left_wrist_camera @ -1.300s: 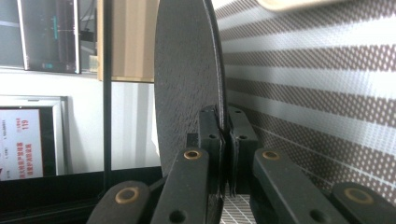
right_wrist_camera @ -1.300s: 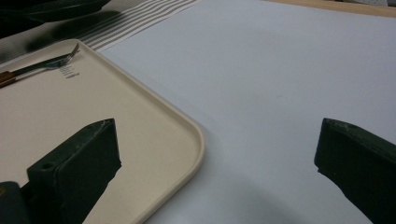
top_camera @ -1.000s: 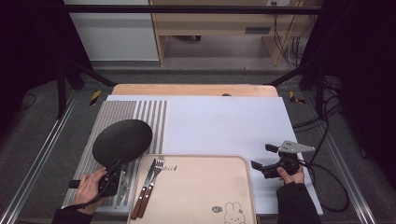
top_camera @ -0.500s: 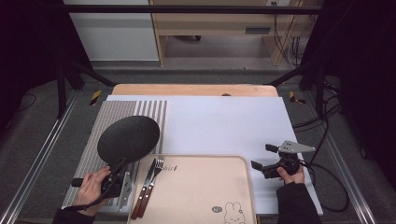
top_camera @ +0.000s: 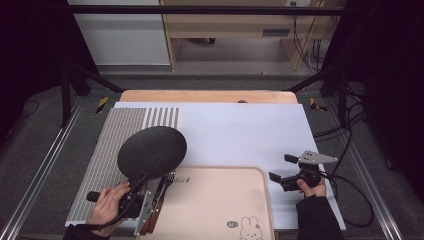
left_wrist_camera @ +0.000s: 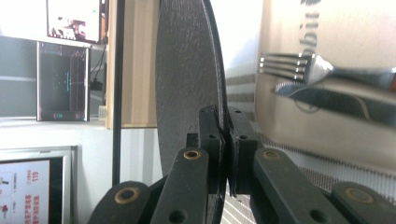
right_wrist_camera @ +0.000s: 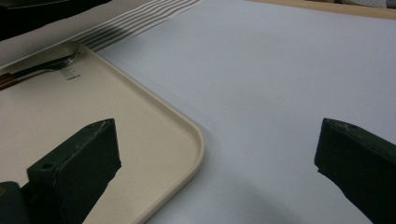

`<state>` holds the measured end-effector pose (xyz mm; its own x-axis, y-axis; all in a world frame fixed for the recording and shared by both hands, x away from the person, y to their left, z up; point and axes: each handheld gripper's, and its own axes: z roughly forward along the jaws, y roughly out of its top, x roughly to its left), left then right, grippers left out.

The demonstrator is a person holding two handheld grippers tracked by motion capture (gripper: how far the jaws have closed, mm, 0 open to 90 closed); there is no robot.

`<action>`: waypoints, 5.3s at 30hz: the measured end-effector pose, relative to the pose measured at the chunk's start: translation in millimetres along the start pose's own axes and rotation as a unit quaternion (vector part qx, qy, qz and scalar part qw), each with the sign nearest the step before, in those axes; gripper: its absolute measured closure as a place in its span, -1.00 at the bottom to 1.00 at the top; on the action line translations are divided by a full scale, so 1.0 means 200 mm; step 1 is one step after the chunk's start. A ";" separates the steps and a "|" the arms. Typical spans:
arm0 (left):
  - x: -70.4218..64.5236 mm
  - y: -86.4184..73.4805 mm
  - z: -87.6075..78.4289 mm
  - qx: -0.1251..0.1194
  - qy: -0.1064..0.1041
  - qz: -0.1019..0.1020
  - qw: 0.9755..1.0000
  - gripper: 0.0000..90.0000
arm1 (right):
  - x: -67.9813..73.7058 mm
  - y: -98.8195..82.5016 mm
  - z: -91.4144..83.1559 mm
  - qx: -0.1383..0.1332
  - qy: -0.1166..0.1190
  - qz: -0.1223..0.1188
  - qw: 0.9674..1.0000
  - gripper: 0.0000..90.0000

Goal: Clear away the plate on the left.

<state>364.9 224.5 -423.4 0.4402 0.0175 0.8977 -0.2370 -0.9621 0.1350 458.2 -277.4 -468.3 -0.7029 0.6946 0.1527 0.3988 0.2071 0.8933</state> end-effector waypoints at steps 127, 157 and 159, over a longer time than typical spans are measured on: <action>-0.24 0.53 0.05 -0.076 -0.307 -0.149 0.937 -0.61 | 0.00 0.00 0.01 -0.002 0.003 0.000 1.000 -0.99; 0.00 0.24 0.09 -0.133 -0.283 -0.412 0.856 -0.94 | 0.00 0.00 0.01 -0.001 0.001 0.004 1.000 -0.99; 0.02 0.21 0.10 -0.134 -0.274 -0.425 0.853 -0.95 | 0.00 0.00 0.00 -0.001 0.001 0.004 1.000 -0.99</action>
<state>373.7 178.3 -423.0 0.8722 0.4769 0.1087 0.2115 -0.5680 0.7954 458.4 -276.2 -468.1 -0.7003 0.6954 0.1611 0.4038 0.1998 0.8927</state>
